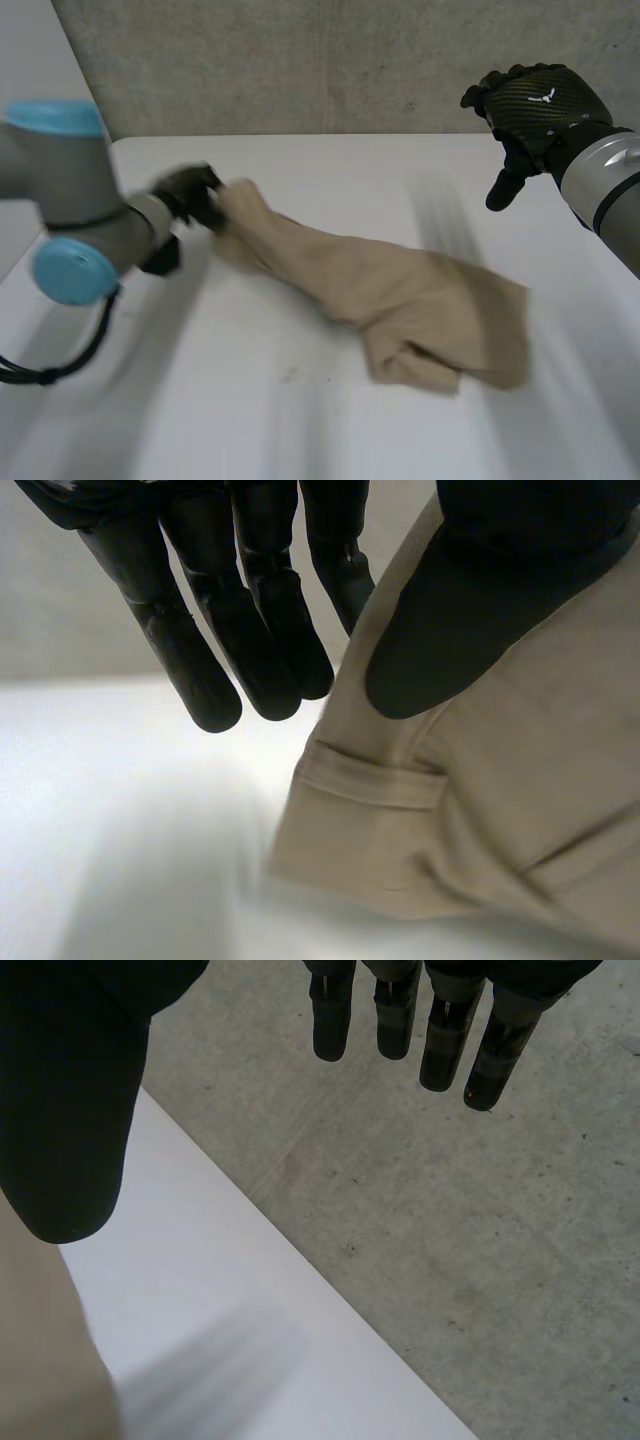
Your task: Fold the shorts.
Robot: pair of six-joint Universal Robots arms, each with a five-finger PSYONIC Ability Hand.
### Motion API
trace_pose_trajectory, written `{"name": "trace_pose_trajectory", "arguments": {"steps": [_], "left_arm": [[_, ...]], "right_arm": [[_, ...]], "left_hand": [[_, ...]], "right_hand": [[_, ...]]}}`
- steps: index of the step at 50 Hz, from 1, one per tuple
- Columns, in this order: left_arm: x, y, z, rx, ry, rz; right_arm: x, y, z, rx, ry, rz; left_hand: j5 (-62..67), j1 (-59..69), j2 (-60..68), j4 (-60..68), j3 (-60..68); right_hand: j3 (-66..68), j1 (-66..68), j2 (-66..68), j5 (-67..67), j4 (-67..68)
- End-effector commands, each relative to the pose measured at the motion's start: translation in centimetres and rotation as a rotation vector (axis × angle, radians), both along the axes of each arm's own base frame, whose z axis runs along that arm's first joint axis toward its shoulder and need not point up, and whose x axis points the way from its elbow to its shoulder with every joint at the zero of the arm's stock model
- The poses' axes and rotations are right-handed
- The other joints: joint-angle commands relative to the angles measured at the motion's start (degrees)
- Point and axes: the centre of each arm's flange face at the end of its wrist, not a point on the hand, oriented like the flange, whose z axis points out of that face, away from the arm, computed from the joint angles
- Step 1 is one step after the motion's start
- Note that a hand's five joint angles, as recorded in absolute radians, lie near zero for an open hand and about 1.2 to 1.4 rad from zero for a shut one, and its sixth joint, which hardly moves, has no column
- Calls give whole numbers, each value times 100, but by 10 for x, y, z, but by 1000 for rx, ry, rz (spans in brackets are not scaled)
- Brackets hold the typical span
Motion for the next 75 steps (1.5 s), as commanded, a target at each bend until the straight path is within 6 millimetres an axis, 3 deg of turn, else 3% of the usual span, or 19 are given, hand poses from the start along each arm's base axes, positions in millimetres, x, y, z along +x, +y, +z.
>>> {"name": "trace_pose_trajectory", "arguments": {"steps": [1,6,9,15,16,19,24,28,30,31,32,34,37,41,43,47,50,59,75], "left_arm": [[66,-28,92,-314,43,243],[67,-19,137,-496,78,251],[58,-12,148,-537,99,227],[-17,32,146,-553,162,12],[-42,44,135,-536,175,-64],[-78,61,108,-488,178,-180],[-144,108,30,-340,131,-395],[-173,145,-25,-269,32,-517],[-181,162,-38,-258,-4,-565],[-184,170,-42,-254,-18,-586],[-187,183,-47,-254,-40,-621],[-188,192,-48,-260,-61,-642],[-184,196,-42,-280,-94,-650],[-168,188,9,-372,-72,-602],[-146,165,32,-403,-71,-525],[-106,134,68,-448,-56,-397],[-86,124,76,-445,-69,-345],[-28,82,57,-295,-173,-189],[-15,-17,-20,-167,-408,-255]], "right_arm": [[3,1,-2,4,1,8],[4,-1,-6,15,5,10],[5,-1,-7,20,7,11],[5,-2,-7,17,6,8],[4,-2,-7,15,6,7],[3,-4,-4,6,3,-2],[-4,-10,0,-11,4,-59],[-17,-20,5,-31,2,-114],[-24,-26,6,-39,0,-140],[-26,-28,6,-39,0,-146],[-28,-29,7,-42,0,-152],[-31,-33,6,-40,0,-161],[-33,-34,5,-35,-1,-160],[-28,-33,1,-21,2,-139],[-25,-36,-7,6,7,-125],[-18,-35,-21,72,0,-69],[-4,-21,-33,174,-15,-5],[25,-17,-75,444,-155,99],[64,-43,-138,644,-304,51]], "left_hand": [[1469,1790,1162,1169,1207],[1469,1790,1162,1169,1207],[1469,1790,1162,1169,1207],[1469,1790,1162,1169,1207],[1469,1790,1162,1169,1207],[1469,1790,1162,1169,1207],[1469,1790,1162,1169,1207],[1469,1790,1162,1169,1207],[1469,1790,1162,1169,1207],[888,1210,581,588,626],[-1898,-1577,-2206,-2199,-2161],[-4270,-3949,-4578,-4571,-4533],[-5223,-4902,-5530,-5523,-5485],[-5257,-4936,-5565,-5558,-5520],[-5257,-4936,-5565,-5558,-5520],[-5257,-4936,-5565,-5558,-5520],[-5257,-4936,-5565,-5558,-5520],[-5123,-4802,-5430,-5423,-5385],[-5156,-4835,-5463,-5456,-5418]], "right_hand": [[-238,-186,-299,-401,-372],[-238,-186,-299,-401,-372],[-238,-186,-299,-401,-372],[-238,-186,-299,-401,-372],[-238,-186,-299,-401,-372],[-238,-186,-299,-401,-372],[-238,-186,-299,-401,-372],[-238,-186,-299,-401,-372],[-238,-186,-299,-401,-372],[-238,-186,-299,-401,-372],[-238,-186,-299,-401,-372],[-238,-186,-299,-401,-372],[-238,-186,-299,-401,-372],[-238,-186,-299,-401,-372],[-238,-186,-299,-401,-372],[-238,-186,-299,-401,-372],[-238,-186,-299,-401,-372],[-238,-186,-299,-401,-372],[140,192,79,-23,6]]}}
